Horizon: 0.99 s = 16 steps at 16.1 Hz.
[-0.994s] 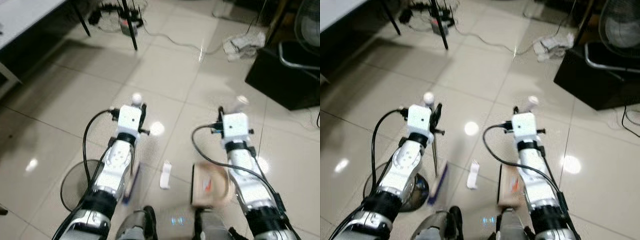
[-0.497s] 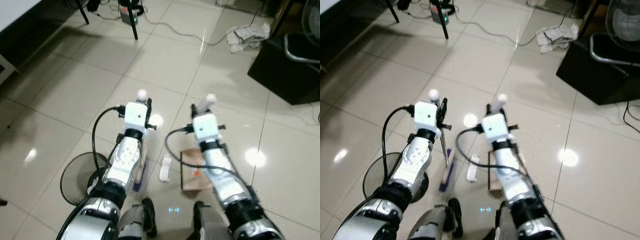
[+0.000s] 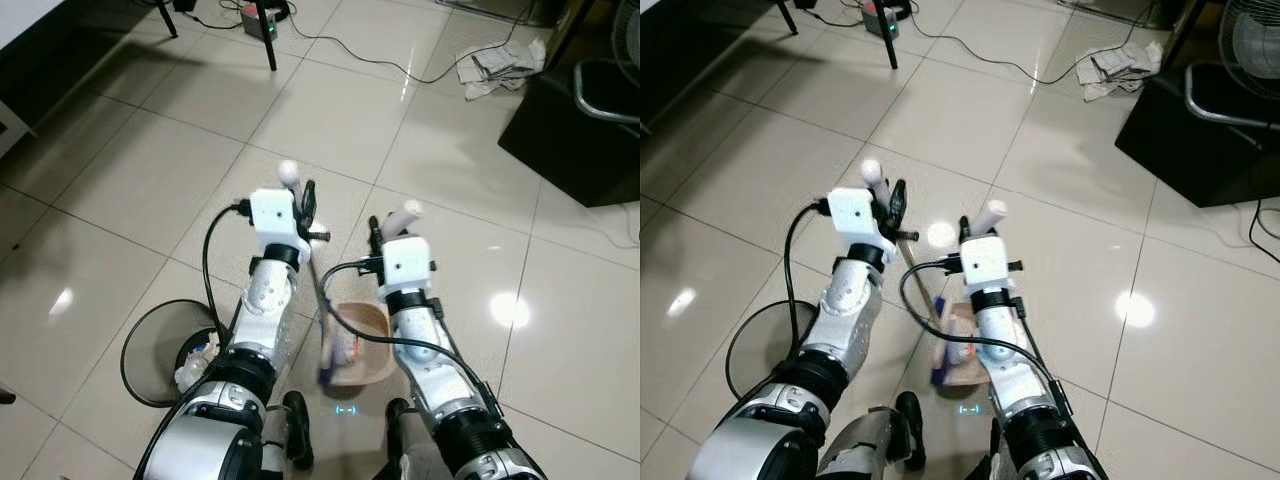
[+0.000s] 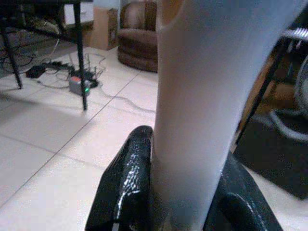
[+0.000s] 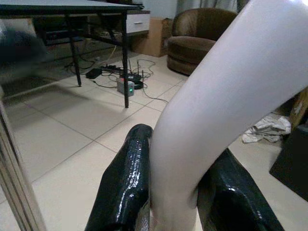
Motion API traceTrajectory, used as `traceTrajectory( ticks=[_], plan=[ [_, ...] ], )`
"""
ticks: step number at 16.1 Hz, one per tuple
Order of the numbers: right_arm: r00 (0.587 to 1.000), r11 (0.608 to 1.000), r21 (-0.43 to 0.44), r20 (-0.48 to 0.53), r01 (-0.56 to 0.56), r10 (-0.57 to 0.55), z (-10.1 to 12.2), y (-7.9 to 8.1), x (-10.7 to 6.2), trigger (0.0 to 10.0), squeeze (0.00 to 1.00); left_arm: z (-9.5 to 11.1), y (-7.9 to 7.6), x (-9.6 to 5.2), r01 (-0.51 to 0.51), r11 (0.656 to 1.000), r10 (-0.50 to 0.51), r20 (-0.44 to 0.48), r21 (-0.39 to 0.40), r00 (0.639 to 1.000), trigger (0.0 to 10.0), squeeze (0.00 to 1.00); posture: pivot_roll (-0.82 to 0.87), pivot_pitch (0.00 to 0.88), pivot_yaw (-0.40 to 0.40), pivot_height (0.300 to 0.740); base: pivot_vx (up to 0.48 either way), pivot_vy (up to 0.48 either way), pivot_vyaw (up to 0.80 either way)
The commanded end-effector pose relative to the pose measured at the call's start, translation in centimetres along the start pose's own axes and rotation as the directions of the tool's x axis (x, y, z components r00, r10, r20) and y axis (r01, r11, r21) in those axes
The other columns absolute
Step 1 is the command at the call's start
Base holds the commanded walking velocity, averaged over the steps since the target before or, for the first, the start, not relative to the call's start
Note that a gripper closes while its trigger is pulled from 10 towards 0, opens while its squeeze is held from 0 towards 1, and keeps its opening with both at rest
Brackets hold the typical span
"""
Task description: Sweep floor
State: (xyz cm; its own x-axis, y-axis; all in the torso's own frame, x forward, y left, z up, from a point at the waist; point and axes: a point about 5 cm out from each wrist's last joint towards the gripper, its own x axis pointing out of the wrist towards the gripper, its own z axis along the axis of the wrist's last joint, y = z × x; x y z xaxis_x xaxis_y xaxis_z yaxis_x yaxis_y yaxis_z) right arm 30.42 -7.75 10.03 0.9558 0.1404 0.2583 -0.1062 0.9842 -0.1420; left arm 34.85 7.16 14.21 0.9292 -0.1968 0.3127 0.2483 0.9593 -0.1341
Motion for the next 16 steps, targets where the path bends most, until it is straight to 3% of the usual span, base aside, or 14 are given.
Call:
traceTrajectory(
  ticks=[1,2,5,7,8,9,11,13,15,16],
  plan=[
    [0.999,0.999,0.044,-0.044,-0.008,0.01,-0.9,0.3,-0.7,10.0,0.0,1.6,-1.5,0.7,0.062,0.992,-0.054,0.073,-0.108,0.996,10.0,0.0,-0.04,0.296,0.101,0.74,0.0,0.0,0.0],
    [0.999,0.999,0.046,-0.053,0.007,-0.005,-1.1,-0.2,-0.9,10.0,0.0,2.5,-1.7,1.0,0.098,0.989,-0.087,0.098,-0.115,0.991,10.0,0.0,-0.04,0.288,0.101,0.74,0.0,0.0,0.0],
    [0.996,0.996,0.071,-0.08,0.053,-0.048,-1.8,-1.6,-1.4,10.0,0.0,4.3,-1.6,0.7,0.251,0.967,-0.244,0.139,-0.04,0.96,10.0,0.0,-0.02,0.264,0.099,0.74,0.0,0.0,0.0],
    [0.994,0.995,0.073,-0.089,0.072,-0.065,-2.2,-2.7,-2.0,10.0,0.0,5.7,-0.2,0.1,0.339,0.939,-0.345,0.124,0.064,0.931,10.0,0.0,-0.01,0.227,0.099,0.74,0.0,0.0,0.0],
    [0.991,0.992,0.08,-0.092,0.101,-0.093,-2.3,-3.6,-2.3,10.0,0.0,7.5,1.2,0.0,0.345,0.931,-0.36,0.137,0.12,0.923,10.0,0.0,-0.01,0.207,0.104,0.74,0.0,0.0,0.0],
    [0.99,0.991,0.082,-0.093,0.11,-0.102,-2.3,-3.9,-2.4,10.0,0.0,8.1,1.6,0.0,0.344,0.929,-0.363,0.144,0.137,0.921,10.0,0.0,-0.01,0.203,0.104,0.74,0.0,0.0,0.0],
    [0.984,0.981,0.104,-0.084,0.165,-0.156,-2.1,-5.3,-2.6,10.0,0.0,11.2,3.3,0.3,0.287,0.944,-0.318,0.213,0.162,0.924,10.0,0.0,0.0,0.176,0.11,0.74,0.0,0.0,0.0],
    [0.982,0.978,0.105,-0.075,0.178,-0.171,-1.8,-6.0,-2.7,10.0,0.0,12.1,3.9,0.4,0.251,0.954,-0.286,0.242,0.165,0.927,10.0,0.0,0.0,0.163,0.109,0.74,0.0,0.0,0.0],
    [0.977,0.967,0.141,-0.054,0.21,-0.205,-0.8,-7.3,-3.2,10.0,0.0,10.9,4.6,-0.4,0.206,0.966,-0.232,0.179,0.154,0.956,10.0,0.0,0.0,0.144,0.109,0.74,0.0,0.0,0.0],
    [0.979,0.971,0.119,-0.039,0.205,-0.202,-0.2,-7.9,-3.4,10.0,0.0,9.4,4.8,-0.8,0.167,0.973,-0.184,0.096,0.161,0.978,10.0,0.0,-0.01,0.142,0.111,0.74,0.0,0.0,0.0]
  ],
)
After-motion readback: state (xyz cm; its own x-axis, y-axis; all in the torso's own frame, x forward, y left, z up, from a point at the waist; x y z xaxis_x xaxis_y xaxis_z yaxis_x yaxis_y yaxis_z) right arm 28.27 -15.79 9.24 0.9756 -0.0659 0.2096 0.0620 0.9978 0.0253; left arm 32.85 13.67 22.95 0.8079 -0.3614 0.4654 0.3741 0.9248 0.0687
